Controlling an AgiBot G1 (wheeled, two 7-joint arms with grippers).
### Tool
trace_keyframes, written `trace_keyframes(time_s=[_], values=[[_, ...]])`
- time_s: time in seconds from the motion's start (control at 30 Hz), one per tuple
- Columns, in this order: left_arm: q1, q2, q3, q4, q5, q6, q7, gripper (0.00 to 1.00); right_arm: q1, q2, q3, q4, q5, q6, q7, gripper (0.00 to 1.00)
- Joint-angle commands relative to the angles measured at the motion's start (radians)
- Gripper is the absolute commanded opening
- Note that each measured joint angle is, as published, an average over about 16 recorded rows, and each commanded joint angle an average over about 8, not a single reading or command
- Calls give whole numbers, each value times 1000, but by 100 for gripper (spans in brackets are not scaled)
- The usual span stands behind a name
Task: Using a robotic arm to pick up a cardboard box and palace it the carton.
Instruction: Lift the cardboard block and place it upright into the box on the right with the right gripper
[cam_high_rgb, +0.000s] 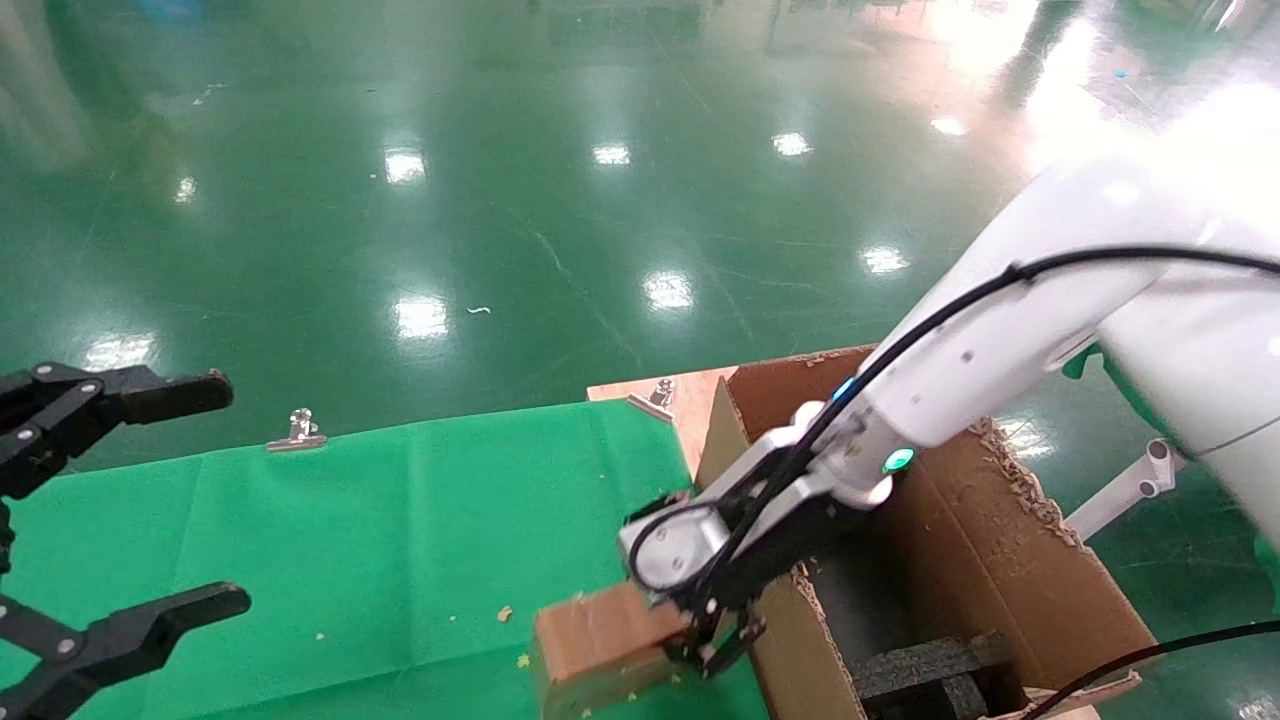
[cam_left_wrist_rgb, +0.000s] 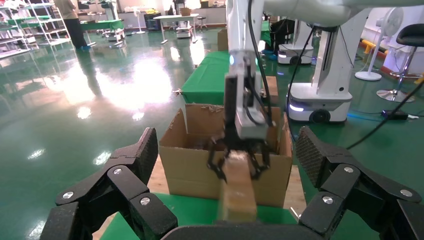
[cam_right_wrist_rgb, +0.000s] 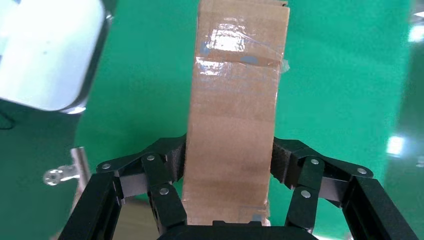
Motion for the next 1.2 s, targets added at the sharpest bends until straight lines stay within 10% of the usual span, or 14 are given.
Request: trace_keyframes(time_s=[0.03, 1.2], values=[[0, 0, 0, 0, 0, 0, 0, 100, 18, 9, 1, -11, 12, -4, -6, 0], [0, 0, 0, 0, 0, 0, 0, 100, 610, 315, -381, -285, 121, -21, -175, 0]])
